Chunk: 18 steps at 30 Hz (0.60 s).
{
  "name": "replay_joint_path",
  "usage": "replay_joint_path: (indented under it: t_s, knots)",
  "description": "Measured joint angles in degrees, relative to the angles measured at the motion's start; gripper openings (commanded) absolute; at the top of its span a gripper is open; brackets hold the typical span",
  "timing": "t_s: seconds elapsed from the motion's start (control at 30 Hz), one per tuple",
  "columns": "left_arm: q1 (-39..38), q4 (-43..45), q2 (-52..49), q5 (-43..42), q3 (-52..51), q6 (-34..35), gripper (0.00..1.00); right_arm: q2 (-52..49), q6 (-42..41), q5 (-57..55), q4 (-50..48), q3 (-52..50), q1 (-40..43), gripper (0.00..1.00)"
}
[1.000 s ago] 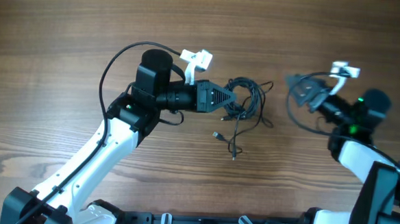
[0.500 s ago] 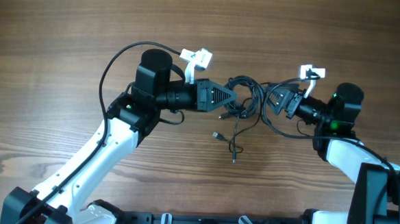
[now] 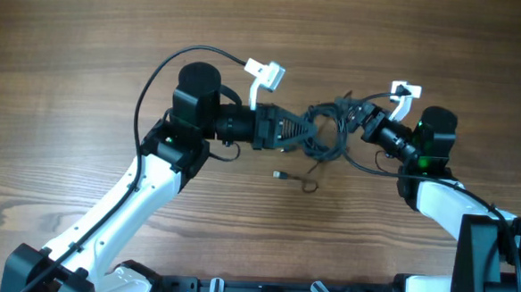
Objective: Untangle cables
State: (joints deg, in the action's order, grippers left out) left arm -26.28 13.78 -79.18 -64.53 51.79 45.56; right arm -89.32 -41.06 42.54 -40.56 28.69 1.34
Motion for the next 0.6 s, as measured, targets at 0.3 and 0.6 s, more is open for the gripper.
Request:
replay_joint_path:
  t_s: [0.3,0.6]
  knots:
    - [0.0,0.4,0.0,-3.3,0.0,0.2,0.04,0.0,-0.2,-7.5,13.5,0.1,6.2,1.00]
    - [1.2,-18.0,0.0,8.7,0.1,-6.5,0.04,0.8,4.7,7.6,7.8,0.0,23.8,1.00]
